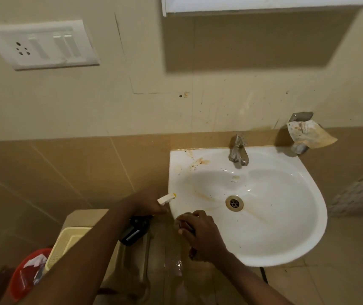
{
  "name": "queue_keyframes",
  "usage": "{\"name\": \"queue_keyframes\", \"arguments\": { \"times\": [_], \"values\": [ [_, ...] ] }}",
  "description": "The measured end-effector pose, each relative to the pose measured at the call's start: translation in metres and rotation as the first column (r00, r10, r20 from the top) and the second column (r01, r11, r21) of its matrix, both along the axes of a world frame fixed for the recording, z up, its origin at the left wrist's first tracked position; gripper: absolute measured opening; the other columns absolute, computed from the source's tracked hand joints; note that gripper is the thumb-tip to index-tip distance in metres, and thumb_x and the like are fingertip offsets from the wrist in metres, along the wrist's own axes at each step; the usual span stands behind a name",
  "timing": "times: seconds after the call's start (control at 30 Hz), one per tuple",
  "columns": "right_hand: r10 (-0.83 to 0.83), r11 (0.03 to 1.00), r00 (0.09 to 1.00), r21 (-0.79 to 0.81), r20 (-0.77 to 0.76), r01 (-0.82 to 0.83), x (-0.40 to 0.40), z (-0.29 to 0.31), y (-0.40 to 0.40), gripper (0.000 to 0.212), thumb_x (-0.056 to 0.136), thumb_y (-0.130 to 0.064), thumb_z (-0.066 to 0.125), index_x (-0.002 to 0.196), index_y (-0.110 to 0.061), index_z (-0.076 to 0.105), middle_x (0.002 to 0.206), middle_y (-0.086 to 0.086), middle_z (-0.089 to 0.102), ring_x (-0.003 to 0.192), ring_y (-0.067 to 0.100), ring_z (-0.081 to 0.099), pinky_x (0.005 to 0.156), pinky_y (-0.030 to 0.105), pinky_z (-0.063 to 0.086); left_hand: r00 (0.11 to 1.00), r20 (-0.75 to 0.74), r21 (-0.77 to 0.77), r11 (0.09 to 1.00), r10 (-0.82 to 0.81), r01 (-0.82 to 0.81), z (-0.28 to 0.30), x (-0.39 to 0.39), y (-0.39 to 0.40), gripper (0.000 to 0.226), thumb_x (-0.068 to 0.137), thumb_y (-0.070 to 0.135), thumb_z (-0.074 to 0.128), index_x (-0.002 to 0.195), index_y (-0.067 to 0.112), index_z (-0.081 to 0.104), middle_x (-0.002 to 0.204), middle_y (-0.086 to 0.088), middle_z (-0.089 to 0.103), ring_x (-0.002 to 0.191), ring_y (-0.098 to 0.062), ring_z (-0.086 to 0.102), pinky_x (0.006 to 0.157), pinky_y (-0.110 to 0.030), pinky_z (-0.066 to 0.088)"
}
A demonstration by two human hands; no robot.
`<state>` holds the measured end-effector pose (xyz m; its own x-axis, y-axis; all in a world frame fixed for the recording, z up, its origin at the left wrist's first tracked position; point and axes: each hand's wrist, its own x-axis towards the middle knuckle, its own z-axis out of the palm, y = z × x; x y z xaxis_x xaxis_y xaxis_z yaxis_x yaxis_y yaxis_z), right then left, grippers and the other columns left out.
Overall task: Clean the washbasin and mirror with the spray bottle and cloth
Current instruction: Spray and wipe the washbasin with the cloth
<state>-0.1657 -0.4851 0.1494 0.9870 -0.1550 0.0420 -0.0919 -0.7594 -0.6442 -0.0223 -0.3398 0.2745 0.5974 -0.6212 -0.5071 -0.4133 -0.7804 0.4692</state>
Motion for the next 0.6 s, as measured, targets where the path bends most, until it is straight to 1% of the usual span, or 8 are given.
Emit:
{"name": "queue_keyframes", "arguments": {
  "times": [0.1, 0.17, 0.23, 0.27, 0.33, 0.4, 0.53, 0.6],
  "values": [
    [-0.064, 0.998, 0.998, -0.005, 0.000, 0.064, 0.030, 0.001, 0.014, 0.039, 0.084, -0.052, 0.042, 0.119, -0.038, 0.055, 0.118, -0.006, 0.058, 0.108, 0.018, 0.046, 0.083, 0.030, 0.040, 0.999, -0.042, 0.017, 1.000, -0.012, 0.012, 0.000, 0.014, -0.005, 0.013, 0.086, 0.025, 0.067, 0.091, 0.014, 0.061, 0.081, 0.002, 0.059, 0.077, -0.014, 0.057, 0.066, -0.022, 0.044],
    [-0.088, 0.996, 0.996, 0.006, 0.008, 0.088, 0.038, -0.003, 0.019, 0.039, 0.084, -0.052, 0.040, 0.117, -0.038, 0.055, 0.120, -0.008, 0.058, 0.111, 0.017, 0.045, 0.085, 0.031, 0.040, 1.000, -0.011, 0.031, 1.000, -0.005, 0.005, 0.001, 0.022, -0.005, 0.015, 0.086, 0.025, 0.067, 0.093, 0.013, 0.061, 0.086, -0.002, 0.061, 0.080, -0.018, 0.058, 0.068, -0.025, 0.044],
    [-0.097, 0.995, 0.995, 0.032, 0.006, 0.097, 0.038, -0.009, 0.019, 0.037, 0.084, -0.052, 0.040, 0.117, -0.040, 0.053, 0.121, -0.012, 0.057, 0.113, 0.014, 0.045, 0.088, 0.029, 0.039, 1.000, 0.003, 0.033, 0.999, 0.004, -0.004, 0.002, 0.031, -0.005, 0.017, 0.085, 0.025, 0.067, 0.093, 0.011, 0.062, 0.086, -0.006, 0.062, 0.081, -0.024, 0.062, 0.068, -0.026, 0.046],
    [-0.102, 0.994, 0.995, 0.041, 0.004, 0.102, 0.037, -0.011, 0.019, 0.036, 0.084, -0.052, 0.041, 0.117, -0.041, 0.051, 0.121, -0.014, 0.056, 0.113, 0.013, 0.044, 0.088, 0.029, 0.039, 1.000, -0.011, 0.039, 0.999, 0.017, -0.016, 0.002, 0.037, -0.005, 0.020, 0.084, 0.027, 0.068, 0.093, 0.010, 0.063, 0.087, -0.007, 0.064, 0.085, -0.027, 0.065, 0.071, -0.029, 0.049],
    [-0.108, 0.993, 0.994, 0.052, -0.005, 0.108, 0.034, -0.011, 0.019, 0.034, 0.085, -0.052, 0.042, 0.116, -0.043, 0.049, 0.121, -0.016, 0.055, 0.113, 0.012, 0.043, 0.088, 0.029, 0.039, 0.996, -0.080, 0.049, 0.998, 0.038, -0.034, 0.002, 0.047, -0.007, 0.022, 0.082, 0.033, 0.071, 0.090, 0.015, 0.062, 0.089, -0.005, 0.065, 0.088, -0.025, 0.065, 0.079, -0.034, 0.052],
    [-0.129, 0.990, 0.992, 0.051, 0.002, 0.128, 0.039, -0.009, 0.019, 0.034, 0.084, -0.053, 0.043, 0.117, -0.044, 0.049, 0.121, -0.017, 0.054, 0.113, 0.011, 0.042, 0.089, 0.030, 0.039, 0.991, -0.132, 0.065, 0.998, 0.017, -0.008, 0.005, 0.055, -0.012, 0.020, 0.083, 0.037, 0.070, 0.085, 0.022, 0.057, 0.088, 0.000, 0.062, 0.084, -0.018, 0.060, 0.077, -0.029, 0.049],
    [-0.151, 0.987, 0.988, 0.055, 0.039, 0.149, 0.042, -0.006, 0.020, 0.038, 0.084, -0.051, 0.043, 0.119, -0.040, 0.053, 0.119, -0.020, 0.057, 0.113, 0.009, 0.043, 0.088, 0.028, 0.038, 0.984, -0.177, 0.093, 0.994, -0.032, 0.049, 0.007, 0.061, -0.022, 0.019, 0.088, 0.034, 0.065, 0.082, 0.025, 0.050, 0.081, 0.007, 0.053, 0.073, -0.008, 0.052, 0.062, -0.015, 0.042],
    [-0.144, 0.988, 0.988, 0.060, 0.047, 0.141, 0.044, 0.002, 0.021, 0.041, 0.081, -0.049, 0.043, 0.119, -0.039, 0.054, 0.120, -0.022, 0.057, 0.113, 0.009, 0.043, 0.089, 0.030, 0.040, 0.981, -0.184, 0.083, 0.993, -0.063, 0.079, 0.004, 0.067, -0.025, 0.019, 0.088, 0.034, 0.065, 0.090, 0.021, 0.052, 0.081, 0.009, 0.051, 0.072, -0.006, 0.049, 0.060, -0.013, 0.039]
  ]
}}
